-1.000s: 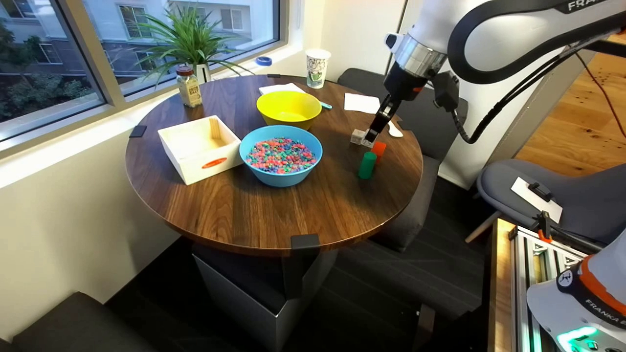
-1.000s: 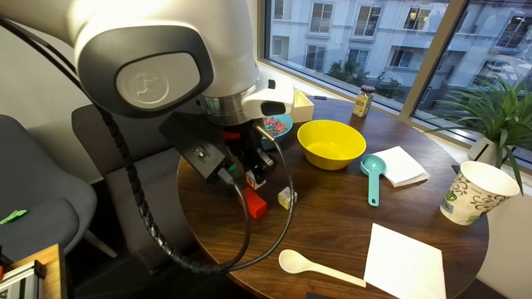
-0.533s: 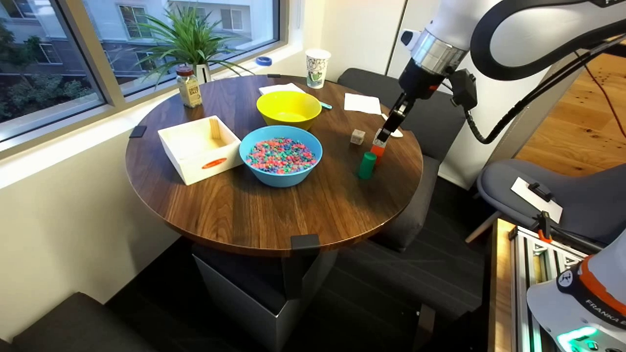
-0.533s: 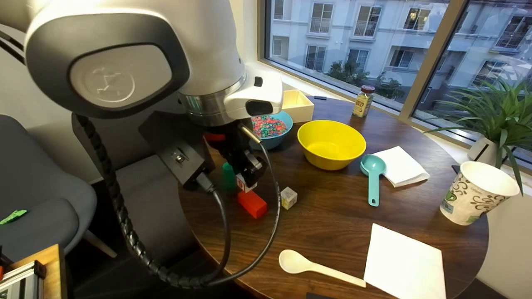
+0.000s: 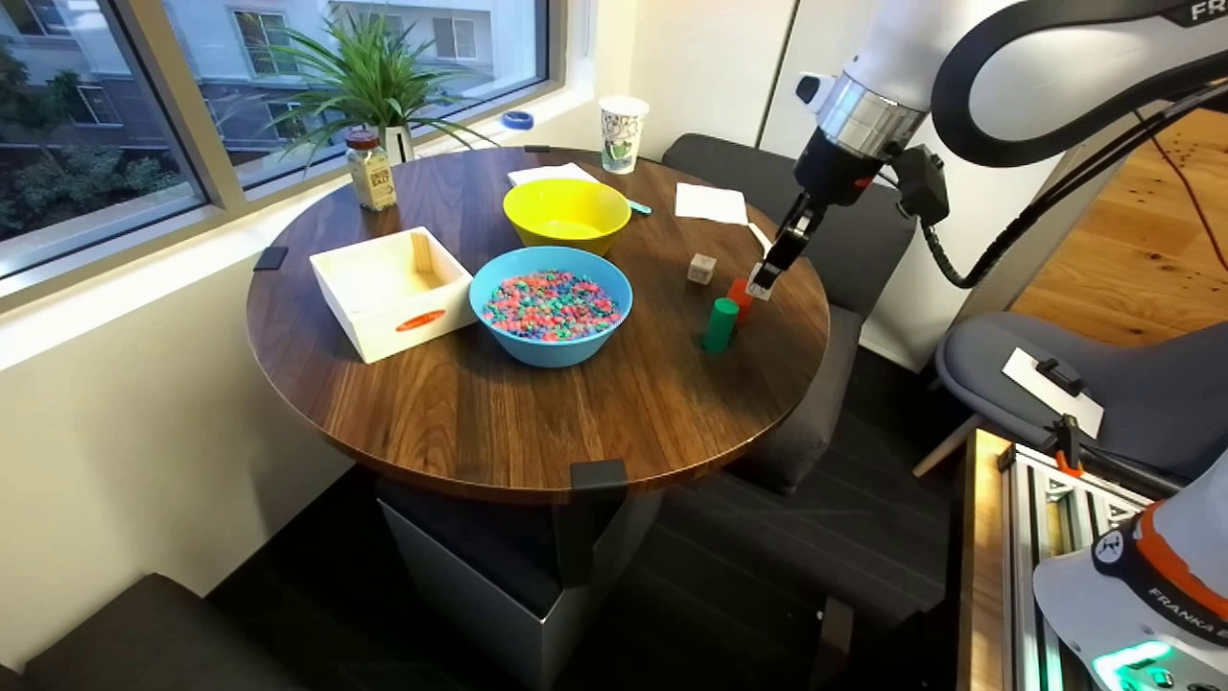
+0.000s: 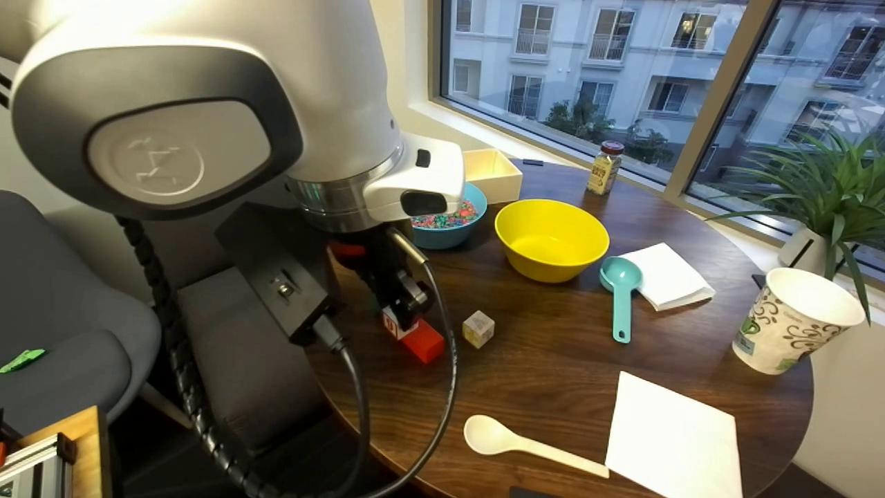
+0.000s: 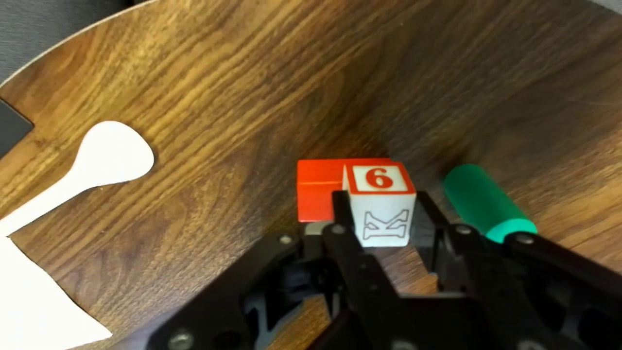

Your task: Pick up the white and red block and put it on the left side of the red rectangular block, pick up the white and yellow block and put it on the right side of the red rectangular block

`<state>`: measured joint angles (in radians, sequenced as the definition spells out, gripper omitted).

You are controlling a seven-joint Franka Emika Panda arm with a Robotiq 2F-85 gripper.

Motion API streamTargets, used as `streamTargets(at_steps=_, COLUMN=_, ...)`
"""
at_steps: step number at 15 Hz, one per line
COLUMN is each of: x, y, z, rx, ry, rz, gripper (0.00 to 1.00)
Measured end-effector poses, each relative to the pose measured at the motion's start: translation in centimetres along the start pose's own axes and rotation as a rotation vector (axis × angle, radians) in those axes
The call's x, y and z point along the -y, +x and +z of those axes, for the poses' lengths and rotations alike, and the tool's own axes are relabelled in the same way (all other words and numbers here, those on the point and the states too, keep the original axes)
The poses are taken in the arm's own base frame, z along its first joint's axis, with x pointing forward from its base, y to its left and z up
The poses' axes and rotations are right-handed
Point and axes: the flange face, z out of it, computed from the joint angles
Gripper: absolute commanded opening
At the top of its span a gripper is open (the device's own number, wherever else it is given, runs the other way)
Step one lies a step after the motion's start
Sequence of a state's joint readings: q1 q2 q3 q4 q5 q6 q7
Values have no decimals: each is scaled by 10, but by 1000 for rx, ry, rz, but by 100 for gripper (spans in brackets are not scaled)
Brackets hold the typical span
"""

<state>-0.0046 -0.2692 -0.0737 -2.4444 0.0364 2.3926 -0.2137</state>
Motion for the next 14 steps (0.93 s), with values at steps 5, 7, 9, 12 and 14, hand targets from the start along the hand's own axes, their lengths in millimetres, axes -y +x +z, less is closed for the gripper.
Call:
streamTargets(at_steps=5, x=-1, y=0, z=0, rx=0, ry=0, rz=-20, gripper=9)
streamTargets(at_steps=7, x=-1, y=0, z=1, rx=1, ry=0, rz=-24, gripper=9)
streamTargets(at_steps=9, x=-1, y=0, z=2, rx=-1, ry=0, rz=-25, gripper=9)
streamTargets(at_steps=12, x=-1, y=2, z=4, rx=-10, ry=-1, rz=-23, gripper=9)
streamTargets(at_steps=14, x=-1, y=3, z=5, rx=-14, ry=-2, rz=-23, gripper=9)
